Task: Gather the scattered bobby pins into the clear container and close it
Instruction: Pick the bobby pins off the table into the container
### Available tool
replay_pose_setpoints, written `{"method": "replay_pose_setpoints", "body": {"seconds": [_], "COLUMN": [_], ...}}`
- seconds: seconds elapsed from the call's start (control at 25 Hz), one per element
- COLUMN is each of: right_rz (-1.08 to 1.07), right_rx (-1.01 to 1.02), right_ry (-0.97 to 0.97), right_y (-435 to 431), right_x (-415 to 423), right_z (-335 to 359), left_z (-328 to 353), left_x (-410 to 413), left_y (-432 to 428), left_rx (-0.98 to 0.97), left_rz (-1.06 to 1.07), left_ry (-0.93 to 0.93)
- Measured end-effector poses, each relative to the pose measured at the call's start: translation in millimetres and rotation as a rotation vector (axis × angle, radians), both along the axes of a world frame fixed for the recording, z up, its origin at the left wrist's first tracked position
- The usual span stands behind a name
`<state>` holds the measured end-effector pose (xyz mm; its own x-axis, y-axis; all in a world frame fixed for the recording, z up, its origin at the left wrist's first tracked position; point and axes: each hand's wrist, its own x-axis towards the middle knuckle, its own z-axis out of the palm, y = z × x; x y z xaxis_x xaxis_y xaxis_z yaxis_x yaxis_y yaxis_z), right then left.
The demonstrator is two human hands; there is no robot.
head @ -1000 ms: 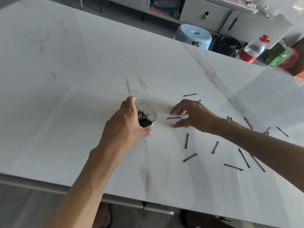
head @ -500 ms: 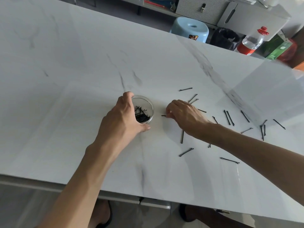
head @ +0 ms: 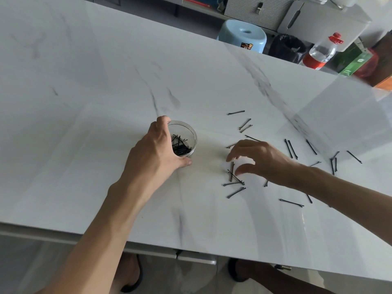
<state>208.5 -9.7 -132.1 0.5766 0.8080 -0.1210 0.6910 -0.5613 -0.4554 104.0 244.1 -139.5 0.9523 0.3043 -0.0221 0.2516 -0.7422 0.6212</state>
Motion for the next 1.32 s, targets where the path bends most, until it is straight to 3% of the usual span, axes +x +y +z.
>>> {"method": "replay_pose_setpoints", "body": {"seconds": [0.2, 0.52, 0.8, 0.88, 1.04, 1.2, 1.32], "right_rz": [-0.039, -0.120, 0.111, 0.034, -0.196, -0.046, 0.013], "right_rx": [-0.004, 0.045, -0.048, -0.009, 0.272, 0.244, 0.206], "right_ry": [0.095, 0.019, -0.403, -0.380, -0.226, -0.232, -0.091], "right_y": [-3, -5, -2, -1, 31, 84, 96], "right_x": [-8, -20, -24, -25, -12, -8, -13], "right_z": [-1, -11, -21, -18, 12, 37, 37], "left_z": [0, 1, 1, 1, 0, -1, -1], "left_x": [0, 0, 1, 1, 1, 2, 3], "left_y": [0, -3, -4, -4, -4, -5, -7], "left_rx": [-0.008, -0.006, -0.002, -0.001, -0.009, -0.018, -0.036], "left_rz": [0.000, 0.003, 0.000, -0.002, -0.006, -0.010, -0.010], "left_ry": [-0.002, 0.006, 0.008, 0.005, 0.006, 0.014, 0.013]}}
